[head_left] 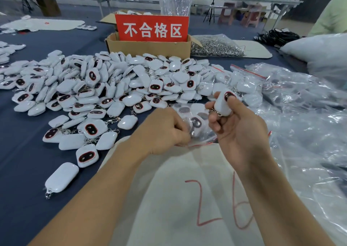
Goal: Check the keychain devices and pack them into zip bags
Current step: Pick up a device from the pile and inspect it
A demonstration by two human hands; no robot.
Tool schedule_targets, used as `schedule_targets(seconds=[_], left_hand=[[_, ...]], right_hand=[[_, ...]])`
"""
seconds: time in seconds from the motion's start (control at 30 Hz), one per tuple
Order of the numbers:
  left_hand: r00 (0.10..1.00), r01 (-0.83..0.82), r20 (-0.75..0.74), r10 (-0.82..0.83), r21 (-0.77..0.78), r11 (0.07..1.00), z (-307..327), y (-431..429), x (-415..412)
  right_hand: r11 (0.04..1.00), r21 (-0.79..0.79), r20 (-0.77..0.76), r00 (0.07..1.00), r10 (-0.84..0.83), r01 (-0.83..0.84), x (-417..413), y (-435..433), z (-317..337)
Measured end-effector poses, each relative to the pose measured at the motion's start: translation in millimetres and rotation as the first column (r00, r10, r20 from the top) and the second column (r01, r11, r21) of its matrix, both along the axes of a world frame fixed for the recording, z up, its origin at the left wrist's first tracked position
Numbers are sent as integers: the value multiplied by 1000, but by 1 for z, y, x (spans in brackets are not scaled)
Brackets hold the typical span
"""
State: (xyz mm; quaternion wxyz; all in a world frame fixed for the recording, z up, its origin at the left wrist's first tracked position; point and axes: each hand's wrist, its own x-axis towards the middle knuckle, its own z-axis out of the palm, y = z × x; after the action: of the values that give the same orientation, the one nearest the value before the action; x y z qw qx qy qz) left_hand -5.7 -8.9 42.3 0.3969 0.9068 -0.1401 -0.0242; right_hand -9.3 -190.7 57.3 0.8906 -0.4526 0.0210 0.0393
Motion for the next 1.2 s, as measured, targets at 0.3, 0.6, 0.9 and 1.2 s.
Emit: schedule_targets(seconds=[0.3, 0.6, 0.9, 1.2], left_hand=[[987, -114, 31, 155, -538, 835, 6, -10, 3], [983, -176, -57, 175, -568, 804, 8, -10, 4], [972, -234, -121, 203, -607, 759, 10, -14, 4], [982, -178, -65, 179, -648, 741, 13, -4, 4]], right_hand=[[956, -233, -22, 984, 179, -179, -3, 20, -17], [925, -315, -9, 975, 222, -213, 0, 21, -21], [903, -371, 54, 966, 253, -216, 0, 19, -24], [907, -367, 55, 969, 242, -206, -2, 16, -16]])
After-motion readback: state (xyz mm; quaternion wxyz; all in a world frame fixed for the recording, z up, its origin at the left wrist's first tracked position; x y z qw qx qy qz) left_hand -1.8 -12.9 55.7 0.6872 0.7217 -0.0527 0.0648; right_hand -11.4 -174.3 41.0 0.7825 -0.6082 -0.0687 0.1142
